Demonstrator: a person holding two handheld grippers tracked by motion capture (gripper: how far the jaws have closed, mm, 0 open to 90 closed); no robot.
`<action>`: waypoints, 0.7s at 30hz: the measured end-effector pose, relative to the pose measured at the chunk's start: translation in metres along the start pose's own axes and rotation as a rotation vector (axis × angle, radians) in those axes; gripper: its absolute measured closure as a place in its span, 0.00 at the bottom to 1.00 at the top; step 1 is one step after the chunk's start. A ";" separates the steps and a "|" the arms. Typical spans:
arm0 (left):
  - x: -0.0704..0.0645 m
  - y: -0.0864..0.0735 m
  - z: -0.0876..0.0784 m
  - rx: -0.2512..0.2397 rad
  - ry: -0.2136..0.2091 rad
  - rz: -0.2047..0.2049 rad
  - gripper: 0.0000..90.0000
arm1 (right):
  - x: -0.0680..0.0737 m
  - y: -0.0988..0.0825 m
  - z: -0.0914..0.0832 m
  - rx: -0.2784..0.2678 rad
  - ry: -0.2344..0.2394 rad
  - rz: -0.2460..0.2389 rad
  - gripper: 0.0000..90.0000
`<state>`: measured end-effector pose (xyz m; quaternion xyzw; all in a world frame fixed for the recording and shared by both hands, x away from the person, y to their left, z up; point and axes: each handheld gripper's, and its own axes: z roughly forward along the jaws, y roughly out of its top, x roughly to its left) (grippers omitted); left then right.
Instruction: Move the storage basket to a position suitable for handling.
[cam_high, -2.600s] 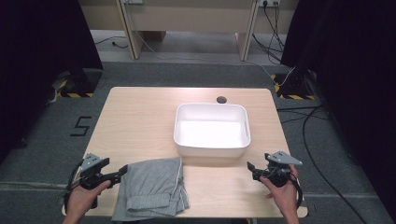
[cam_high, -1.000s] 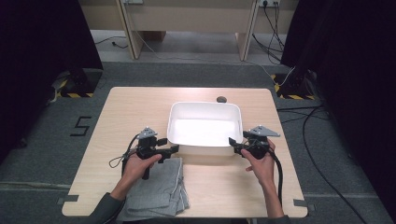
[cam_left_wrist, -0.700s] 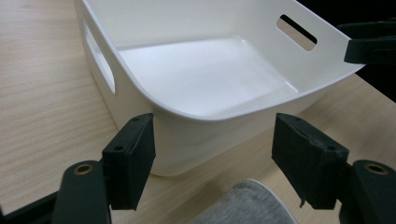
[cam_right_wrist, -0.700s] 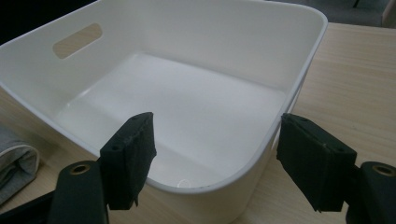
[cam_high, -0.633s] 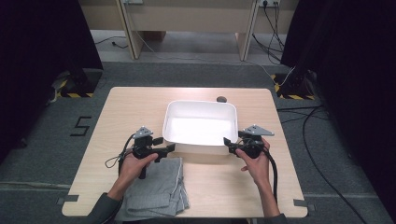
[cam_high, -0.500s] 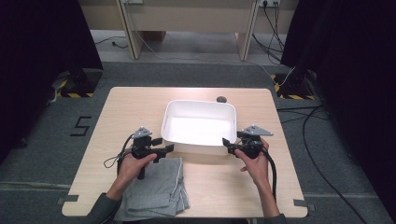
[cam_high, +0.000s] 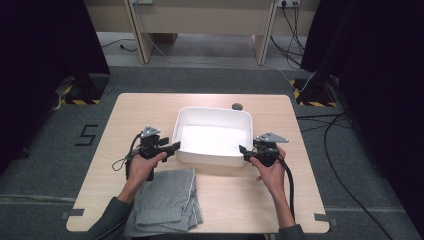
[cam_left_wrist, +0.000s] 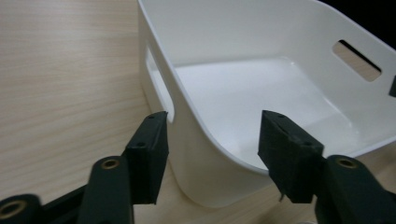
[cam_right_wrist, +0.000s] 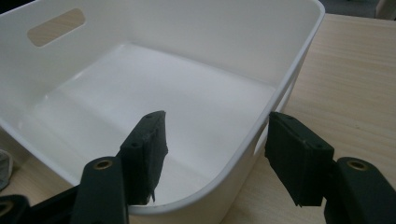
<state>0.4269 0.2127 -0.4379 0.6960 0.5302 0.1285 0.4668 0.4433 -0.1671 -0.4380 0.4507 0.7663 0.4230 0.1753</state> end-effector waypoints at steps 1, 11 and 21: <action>-0.001 0.000 0.000 0.001 -0.002 0.011 0.52 | 0.001 0.000 0.000 0.002 -0.003 -0.001 0.44; -0.007 -0.008 -0.010 0.008 0.020 0.052 0.55 | 0.008 0.000 -0.001 0.013 0.009 -0.036 0.44; -0.005 -0.011 -0.018 0.014 0.021 0.047 0.53 | 0.011 0.000 0.003 0.003 0.041 -0.040 0.43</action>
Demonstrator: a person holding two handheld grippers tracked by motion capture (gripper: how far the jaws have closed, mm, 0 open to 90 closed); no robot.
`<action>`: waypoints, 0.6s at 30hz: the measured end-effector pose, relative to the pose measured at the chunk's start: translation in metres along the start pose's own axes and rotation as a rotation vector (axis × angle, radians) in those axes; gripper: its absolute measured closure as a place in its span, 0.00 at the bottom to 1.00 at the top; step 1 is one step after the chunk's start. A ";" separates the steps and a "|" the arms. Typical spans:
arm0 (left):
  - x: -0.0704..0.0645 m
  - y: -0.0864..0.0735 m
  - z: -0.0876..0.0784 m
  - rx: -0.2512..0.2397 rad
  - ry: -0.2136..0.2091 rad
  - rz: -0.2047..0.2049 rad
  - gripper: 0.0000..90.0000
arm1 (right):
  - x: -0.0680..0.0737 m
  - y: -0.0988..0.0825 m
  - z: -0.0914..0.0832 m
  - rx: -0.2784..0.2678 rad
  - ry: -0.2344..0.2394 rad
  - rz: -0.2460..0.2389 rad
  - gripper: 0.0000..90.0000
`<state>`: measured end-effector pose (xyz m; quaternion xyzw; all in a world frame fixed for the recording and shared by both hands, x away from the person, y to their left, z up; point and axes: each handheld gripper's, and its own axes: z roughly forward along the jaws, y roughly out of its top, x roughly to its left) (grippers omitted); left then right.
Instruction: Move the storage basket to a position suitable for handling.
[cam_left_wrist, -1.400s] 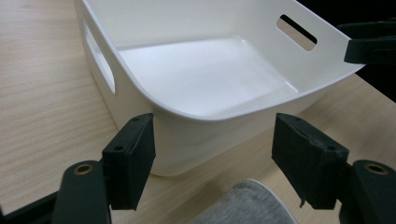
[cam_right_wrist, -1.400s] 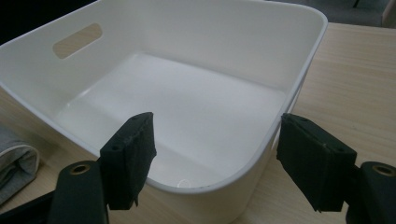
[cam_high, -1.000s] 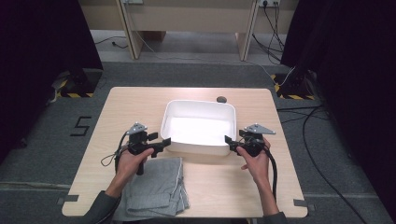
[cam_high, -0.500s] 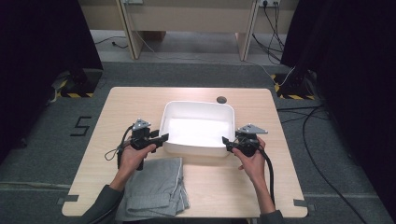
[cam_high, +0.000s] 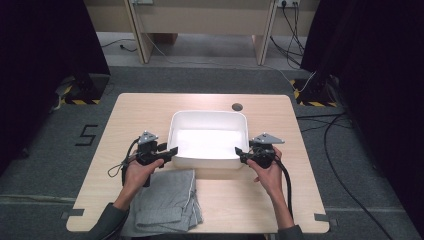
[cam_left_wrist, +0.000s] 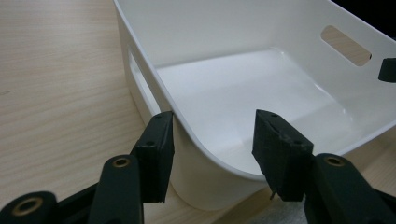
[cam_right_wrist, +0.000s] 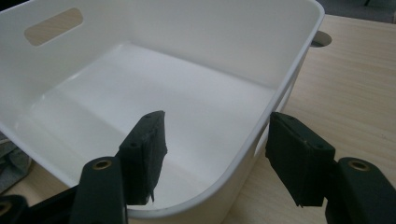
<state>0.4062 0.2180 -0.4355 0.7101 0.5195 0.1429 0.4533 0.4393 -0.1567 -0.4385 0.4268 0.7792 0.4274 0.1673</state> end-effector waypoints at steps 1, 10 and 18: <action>0.000 0.000 0.000 0.000 0.000 0.000 0.53 | 0.001 0.000 0.000 0.000 0.001 0.002 0.43; 0.004 -0.003 -0.015 -0.004 -0.002 -0.038 0.32 | 0.010 -0.002 -0.016 -0.011 -0.063 -0.005 0.28; 0.002 -0.015 -0.050 0.001 -0.030 -0.012 0.27 | 0.015 -0.006 -0.047 -0.036 -0.025 0.012 0.28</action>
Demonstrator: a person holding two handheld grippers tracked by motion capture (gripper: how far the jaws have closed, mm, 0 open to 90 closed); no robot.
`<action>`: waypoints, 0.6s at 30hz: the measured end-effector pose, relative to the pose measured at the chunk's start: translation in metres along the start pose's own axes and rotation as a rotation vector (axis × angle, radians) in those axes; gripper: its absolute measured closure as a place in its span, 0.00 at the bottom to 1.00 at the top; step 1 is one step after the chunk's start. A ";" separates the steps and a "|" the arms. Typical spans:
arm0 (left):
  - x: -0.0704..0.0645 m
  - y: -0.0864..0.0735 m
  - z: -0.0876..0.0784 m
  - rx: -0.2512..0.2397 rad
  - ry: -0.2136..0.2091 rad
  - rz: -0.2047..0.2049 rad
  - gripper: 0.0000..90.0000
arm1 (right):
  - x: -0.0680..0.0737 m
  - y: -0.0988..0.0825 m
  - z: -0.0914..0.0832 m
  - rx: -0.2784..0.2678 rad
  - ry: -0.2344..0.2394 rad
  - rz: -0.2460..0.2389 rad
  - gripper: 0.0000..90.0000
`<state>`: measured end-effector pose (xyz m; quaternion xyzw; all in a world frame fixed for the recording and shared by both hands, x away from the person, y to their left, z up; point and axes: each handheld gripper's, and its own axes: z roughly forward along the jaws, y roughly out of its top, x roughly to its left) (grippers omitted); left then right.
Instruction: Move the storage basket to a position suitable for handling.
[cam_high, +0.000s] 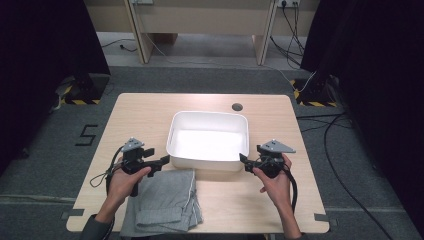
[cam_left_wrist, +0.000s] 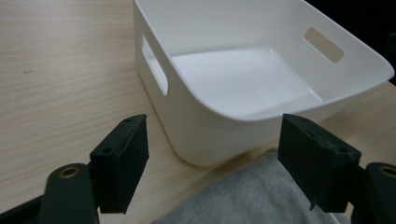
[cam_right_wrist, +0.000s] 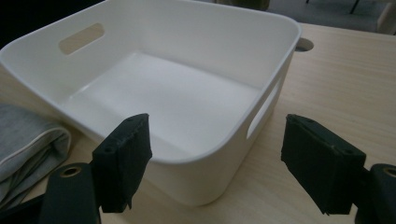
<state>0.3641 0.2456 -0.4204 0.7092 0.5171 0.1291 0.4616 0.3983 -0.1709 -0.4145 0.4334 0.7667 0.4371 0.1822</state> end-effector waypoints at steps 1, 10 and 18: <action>0.000 -0.003 -0.004 0.006 0.002 0.004 0.27 | 0.002 -0.002 -0.002 0.013 0.010 -0.005 0.28; 0.007 -0.022 -0.026 0.028 0.019 0.009 0.28 | 0.012 -0.018 0.000 0.077 0.020 -0.020 0.32; 0.014 -0.049 -0.034 0.079 0.032 0.003 0.28 | 0.014 -0.025 0.008 0.093 -0.014 -0.037 0.36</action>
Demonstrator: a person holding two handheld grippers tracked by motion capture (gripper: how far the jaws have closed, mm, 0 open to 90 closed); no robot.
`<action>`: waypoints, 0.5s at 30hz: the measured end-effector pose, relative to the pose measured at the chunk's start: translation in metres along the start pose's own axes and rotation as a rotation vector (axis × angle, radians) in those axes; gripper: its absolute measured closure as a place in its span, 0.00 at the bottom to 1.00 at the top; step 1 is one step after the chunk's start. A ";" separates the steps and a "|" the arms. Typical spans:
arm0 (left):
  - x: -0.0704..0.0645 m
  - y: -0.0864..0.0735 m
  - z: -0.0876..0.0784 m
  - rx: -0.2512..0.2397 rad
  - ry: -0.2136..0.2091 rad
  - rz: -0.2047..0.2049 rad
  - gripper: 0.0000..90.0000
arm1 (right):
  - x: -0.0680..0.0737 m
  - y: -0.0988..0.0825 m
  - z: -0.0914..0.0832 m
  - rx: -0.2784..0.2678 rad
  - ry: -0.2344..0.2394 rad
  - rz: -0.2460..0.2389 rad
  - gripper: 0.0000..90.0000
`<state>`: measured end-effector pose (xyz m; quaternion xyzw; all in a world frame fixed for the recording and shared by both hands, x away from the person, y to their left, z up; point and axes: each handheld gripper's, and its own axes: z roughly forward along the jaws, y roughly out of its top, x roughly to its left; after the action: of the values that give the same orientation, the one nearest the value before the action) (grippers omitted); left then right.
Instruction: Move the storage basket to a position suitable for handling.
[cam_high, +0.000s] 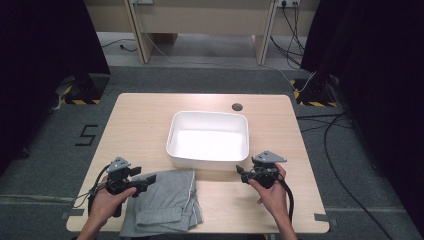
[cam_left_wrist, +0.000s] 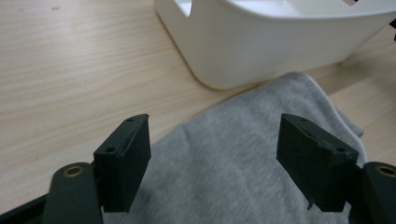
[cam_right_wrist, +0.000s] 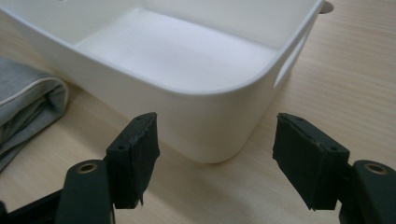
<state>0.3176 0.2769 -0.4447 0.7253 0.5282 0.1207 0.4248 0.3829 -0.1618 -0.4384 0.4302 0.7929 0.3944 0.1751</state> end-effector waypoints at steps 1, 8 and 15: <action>0.000 0.000 0.000 0.000 0.000 0.000 0.28 | 0.000 0.000 0.000 0.000 0.000 0.000 0.36; 0.009 -0.026 -0.008 0.040 0.004 -0.024 0.29 | -0.010 0.000 0.006 -0.005 -0.034 0.019 0.34; 0.014 -0.037 -0.018 0.044 0.037 -0.038 0.28 | 0.000 -0.004 0.006 0.023 -0.022 0.028 0.33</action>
<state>0.2873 0.3008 -0.4649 0.7218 0.5523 0.1145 0.4011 0.3842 -0.1603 -0.4448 0.4473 0.7896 0.3828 0.1731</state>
